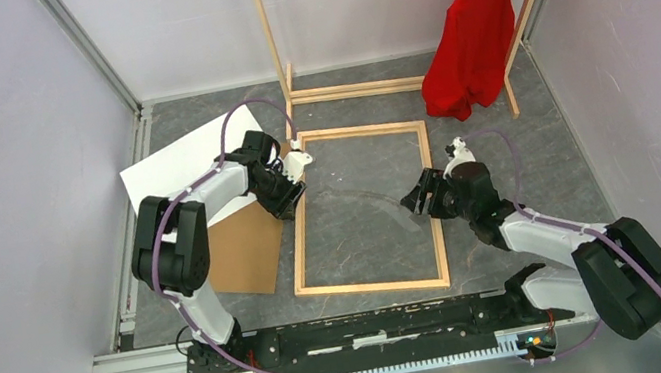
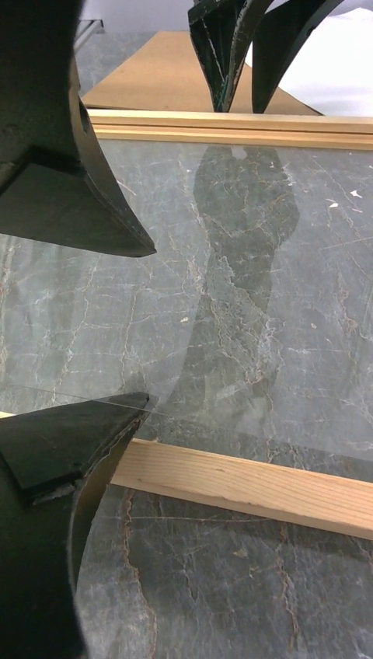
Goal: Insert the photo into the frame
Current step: Place the photo frame item in the photo frame.
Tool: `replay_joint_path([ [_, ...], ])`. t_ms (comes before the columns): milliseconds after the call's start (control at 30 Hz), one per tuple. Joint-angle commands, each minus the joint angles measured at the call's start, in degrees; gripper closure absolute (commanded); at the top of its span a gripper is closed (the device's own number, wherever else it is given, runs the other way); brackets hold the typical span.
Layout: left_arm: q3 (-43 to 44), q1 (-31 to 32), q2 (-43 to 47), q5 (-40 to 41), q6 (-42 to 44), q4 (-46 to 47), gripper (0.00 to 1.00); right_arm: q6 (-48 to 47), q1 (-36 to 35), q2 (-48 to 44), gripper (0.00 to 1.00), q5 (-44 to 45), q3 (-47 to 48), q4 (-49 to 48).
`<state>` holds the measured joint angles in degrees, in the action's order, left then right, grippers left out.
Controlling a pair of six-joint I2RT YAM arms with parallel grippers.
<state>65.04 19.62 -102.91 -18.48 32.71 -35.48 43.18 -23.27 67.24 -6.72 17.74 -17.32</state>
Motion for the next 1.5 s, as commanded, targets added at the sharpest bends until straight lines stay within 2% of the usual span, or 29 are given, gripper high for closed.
replay_joint_path([
  [0,-2.21,0.64,-0.01,-2.70,1.31,-0.82,0.44,-2.77,-0.33,0.62,0.28,1.37,2.99,1.62],
  [233,-2.33,0.66,0.03,-2.38,1.48,-0.81,0.44,-6.76,-0.46,2.10,0.24,2.63,7.41,7.83],
  [300,-2.29,0.67,-0.01,-2.34,1.56,-0.86,0.44,-8.01,-0.72,2.10,0.03,3.57,8.34,9.81],
  [333,-2.28,0.68,0.04,-2.26,1.60,-0.82,0.44,-8.65,-0.89,2.31,0.02,4.32,9.18,11.29],
  [733,-2.11,0.64,-0.16,-1.79,1.56,-0.81,0.44,-12.08,-1.76,1.31,0.02,8.35,12.44,16.78],
  [1200,-1.75,0.67,-0.65,-2.41,1.46,-0.84,0.44,-10.55,-2.46,4.28,0.06,3.81,12.14,15.31],
  [1333,-1.67,0.64,-0.75,-2.78,1.31,-0.86,0.44,-10.69,-2.90,6.22,0.07,5.21,13.28,17.14],
  [1467,-1.58,0.68,-0.79,-2.54,1.48,-0.81,0.44,-11.91,-4.71,8.87,0.07,9.21,16.24,22.95],
])
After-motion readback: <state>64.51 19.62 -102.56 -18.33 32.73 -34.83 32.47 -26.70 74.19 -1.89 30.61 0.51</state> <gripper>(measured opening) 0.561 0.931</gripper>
